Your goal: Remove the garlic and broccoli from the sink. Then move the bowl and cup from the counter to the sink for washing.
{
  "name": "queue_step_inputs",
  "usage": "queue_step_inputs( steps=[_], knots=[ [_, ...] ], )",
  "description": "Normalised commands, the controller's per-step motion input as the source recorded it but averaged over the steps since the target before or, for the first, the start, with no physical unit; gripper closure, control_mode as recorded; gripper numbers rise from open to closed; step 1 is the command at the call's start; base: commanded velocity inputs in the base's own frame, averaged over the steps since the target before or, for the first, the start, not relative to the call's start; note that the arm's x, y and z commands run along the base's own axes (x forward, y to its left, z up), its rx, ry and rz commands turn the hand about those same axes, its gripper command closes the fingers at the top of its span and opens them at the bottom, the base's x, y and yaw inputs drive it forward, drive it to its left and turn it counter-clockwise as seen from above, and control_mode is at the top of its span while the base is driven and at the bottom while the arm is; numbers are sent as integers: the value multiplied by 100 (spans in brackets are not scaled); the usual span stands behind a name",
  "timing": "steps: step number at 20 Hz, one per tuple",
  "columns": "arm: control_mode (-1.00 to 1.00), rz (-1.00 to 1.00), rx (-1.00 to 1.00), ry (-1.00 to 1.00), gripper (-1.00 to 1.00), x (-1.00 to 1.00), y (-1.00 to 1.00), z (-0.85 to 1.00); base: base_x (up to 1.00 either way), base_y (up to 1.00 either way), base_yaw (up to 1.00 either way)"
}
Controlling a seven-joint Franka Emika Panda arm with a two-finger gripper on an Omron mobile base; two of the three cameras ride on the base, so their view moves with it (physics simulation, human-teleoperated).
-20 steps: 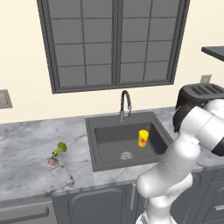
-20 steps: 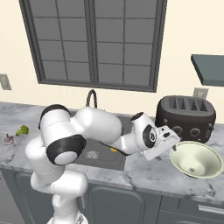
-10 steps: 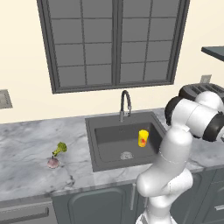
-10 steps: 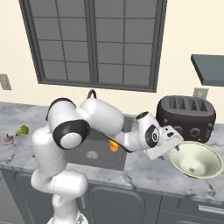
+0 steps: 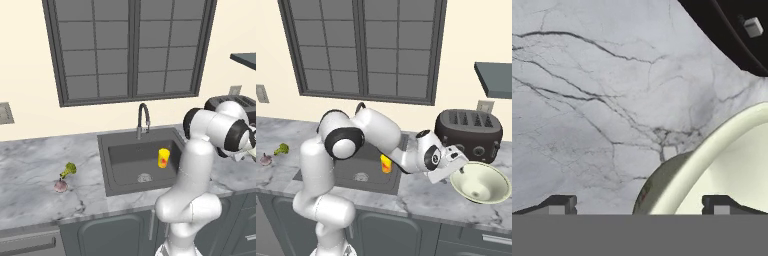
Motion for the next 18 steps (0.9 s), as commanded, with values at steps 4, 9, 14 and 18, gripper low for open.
queue_step_inputs(
  steps=[4,9,14,18],
  knots=[
    [-100,0,0,0,100,0,0,-8,0,0,0],
    [-100,-4,0,0,100,0,-1,0,0,0,0],
    [-100,-10,0,0,100,-1,2,0,0,0,0],
    [-100,-7,0,-7,100,-14,9,0,0,0,0]
  ],
)
